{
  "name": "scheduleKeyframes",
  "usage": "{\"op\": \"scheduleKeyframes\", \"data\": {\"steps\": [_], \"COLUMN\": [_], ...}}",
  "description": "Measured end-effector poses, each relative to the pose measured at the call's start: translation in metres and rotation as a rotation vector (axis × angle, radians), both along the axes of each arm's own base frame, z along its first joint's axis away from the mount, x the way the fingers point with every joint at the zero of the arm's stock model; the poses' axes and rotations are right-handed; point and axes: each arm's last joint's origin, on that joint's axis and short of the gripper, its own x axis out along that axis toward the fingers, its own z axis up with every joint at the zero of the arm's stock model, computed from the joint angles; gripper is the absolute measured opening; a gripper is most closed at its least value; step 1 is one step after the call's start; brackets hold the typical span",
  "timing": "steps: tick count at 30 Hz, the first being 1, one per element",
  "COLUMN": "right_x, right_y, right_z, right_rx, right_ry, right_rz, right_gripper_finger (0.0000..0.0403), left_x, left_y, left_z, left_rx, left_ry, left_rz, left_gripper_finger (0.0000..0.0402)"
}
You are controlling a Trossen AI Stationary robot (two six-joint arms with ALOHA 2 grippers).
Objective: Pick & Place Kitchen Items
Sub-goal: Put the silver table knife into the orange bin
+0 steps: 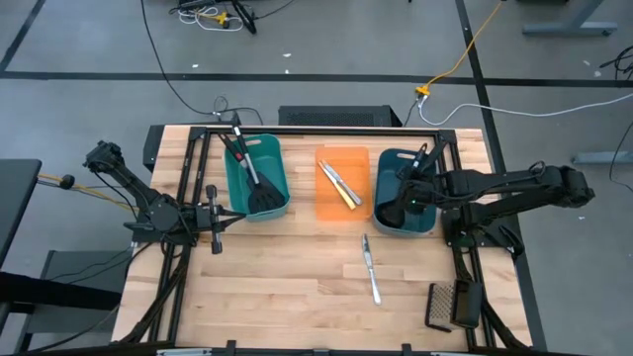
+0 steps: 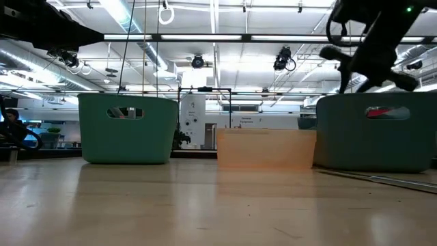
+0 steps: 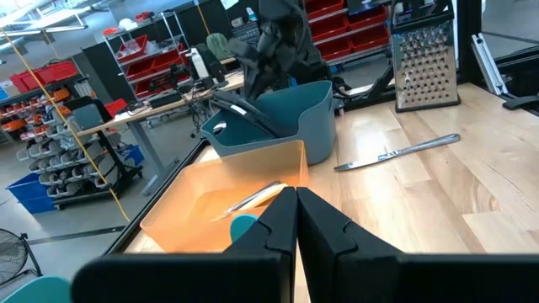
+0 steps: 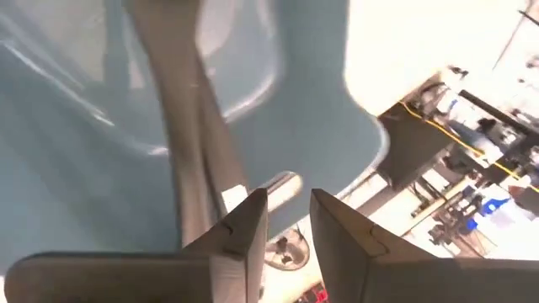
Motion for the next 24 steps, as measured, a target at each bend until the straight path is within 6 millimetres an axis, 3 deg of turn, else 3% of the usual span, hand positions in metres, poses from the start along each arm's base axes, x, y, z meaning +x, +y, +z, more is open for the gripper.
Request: {"op": "scheduleKeyframes", "data": {"steps": [5, 10, 14, 16, 24], "right_x": [0.006, 0.005, -0.027, -0.043, -0.114], "right_y": [0.0, 0.006, 0.009, 0.01, 0.013], "right_z": [0.028, 0.087, 0.125, 0.136, 0.154], "right_rx": [0.026, 0.277, 0.453, 0.534, 0.796], "right_ry": [-0.178, -0.703, -1.054, -1.195, -1.551], "right_rz": [-0.079, -0.167, -0.143, -0.145, -0.192], "right_gripper_finger": [0.0099, 0.0063, 0.0011, 0.0008, 0.0005], "left_x": [0.0, 0.0, 0.0, 0.0, 0.0], "left_y": [0.0, 0.0, 0.0, 0.0, 0.0], "left_z": [0.0, 0.0, 0.003, 0.004, 0.005], "left_rx": [-0.004, -0.011, -0.027, -0.017, -0.023], "left_ry": [0.0, -0.002, -0.027, -0.03, -0.039], "left_rz": [-0.004, -0.003, -0.002, -0.002, -0.004], "left_gripper_finger": [0.0013, 0.0013, 0.0013, 0.0013, 0.0013]}}
